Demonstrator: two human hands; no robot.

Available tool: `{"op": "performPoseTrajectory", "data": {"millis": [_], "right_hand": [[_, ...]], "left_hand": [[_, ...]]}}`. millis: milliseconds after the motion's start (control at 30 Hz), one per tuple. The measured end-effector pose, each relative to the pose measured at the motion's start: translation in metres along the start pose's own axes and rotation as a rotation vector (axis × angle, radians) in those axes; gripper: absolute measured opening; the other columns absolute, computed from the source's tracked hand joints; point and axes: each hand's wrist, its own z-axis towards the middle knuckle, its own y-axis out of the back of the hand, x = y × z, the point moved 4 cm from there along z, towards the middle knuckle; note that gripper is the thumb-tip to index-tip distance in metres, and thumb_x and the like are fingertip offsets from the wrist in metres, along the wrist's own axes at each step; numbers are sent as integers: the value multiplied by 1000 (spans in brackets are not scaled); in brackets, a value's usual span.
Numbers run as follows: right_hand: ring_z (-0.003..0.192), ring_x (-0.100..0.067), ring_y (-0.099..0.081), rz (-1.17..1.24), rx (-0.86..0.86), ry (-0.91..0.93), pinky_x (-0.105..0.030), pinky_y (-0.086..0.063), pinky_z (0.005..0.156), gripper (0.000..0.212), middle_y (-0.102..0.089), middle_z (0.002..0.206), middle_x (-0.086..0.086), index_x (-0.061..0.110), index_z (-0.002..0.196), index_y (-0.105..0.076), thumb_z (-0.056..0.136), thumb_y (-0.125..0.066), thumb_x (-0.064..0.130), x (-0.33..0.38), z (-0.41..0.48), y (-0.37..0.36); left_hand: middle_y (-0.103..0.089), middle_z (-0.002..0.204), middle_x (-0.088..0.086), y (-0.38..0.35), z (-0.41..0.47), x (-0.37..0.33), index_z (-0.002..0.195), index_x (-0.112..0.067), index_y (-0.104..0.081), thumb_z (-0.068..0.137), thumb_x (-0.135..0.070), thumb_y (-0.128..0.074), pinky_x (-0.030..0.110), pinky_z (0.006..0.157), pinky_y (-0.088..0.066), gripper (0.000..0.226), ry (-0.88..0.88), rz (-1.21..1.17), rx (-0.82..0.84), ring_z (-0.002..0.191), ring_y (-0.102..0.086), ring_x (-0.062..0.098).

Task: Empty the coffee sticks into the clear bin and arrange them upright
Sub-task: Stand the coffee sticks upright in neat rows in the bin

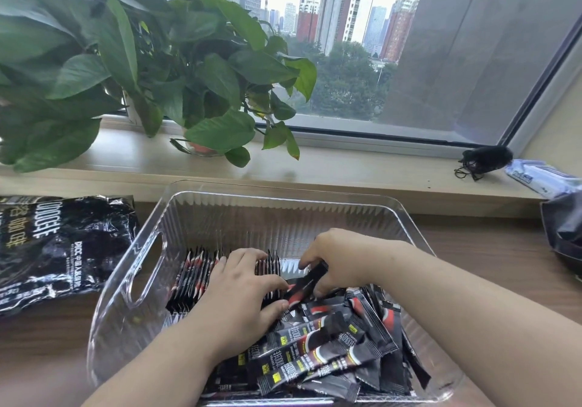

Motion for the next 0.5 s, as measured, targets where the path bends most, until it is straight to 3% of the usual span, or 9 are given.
{"op": "performPoseTrajectory", "data": {"millis": [67, 167, 267, 333, 433, 500], "right_hand": [[72, -8, -52, 36, 5, -12, -25, -39, 61, 42, -54, 81, 14, 24, 120, -70, 81, -81, 36, 1, 0, -2], [82, -18, -64, 54, 59, -19, -32, -53, 70, 26, -67, 84, 8, 24, 104, -75, 81, -81, 35, 0, -1, -7], [77, -18, -64, 57, 87, -27, -32, -52, 69, 12, -67, 78, 7, 24, 87, -73, 82, -80, 32, -3, -2, -8], [75, -18, -62, 61, 75, -28, -33, -50, 67, 14, -65, 77, 6, 24, 80, -70, 81, -81, 31, -6, -2, -7], [78, -16, -64, 73, 81, -35, -30, -50, 65, 13, -70, 85, 5, 24, 92, -75, 83, -79, 31, -7, -5, -4], [82, -14, -65, 117, 107, -33, -31, -54, 72, 20, -71, 89, 8, 27, 100, -76, 85, -75, 40, -4, -7, -5]], "left_hand": [[-24, 154, -7, 0, 0, 0, 133, -46, -53, 95, -62, -44, 40, 121, -11, 42, 1, 4, -1, 145, -8, 13], [-24, 154, -7, 1, -1, 0, 134, -47, -53, 95, -62, -45, 40, 120, -10, 43, 1, 0, -7, 145, -9, 13], [-24, 153, -8, 0, -2, 1, 133, -47, -53, 95, -62, -45, 40, 121, -11, 42, -2, -4, -6, 145, -9, 13], [-25, 153, -8, -1, -2, 2, 132, -48, -54, 94, -62, -46, 40, 122, -12, 41, -7, -11, -6, 145, -10, 13], [-24, 153, -9, -2, -2, 2, 132, -48, -54, 94, -62, -45, 41, 122, -11, 41, -7, -4, -1, 145, -9, 13], [-24, 153, -9, -2, -1, 2, 132, -48, -54, 94, -62, -46, 41, 122, -11, 41, -6, -1, -1, 145, -8, 13]]}}
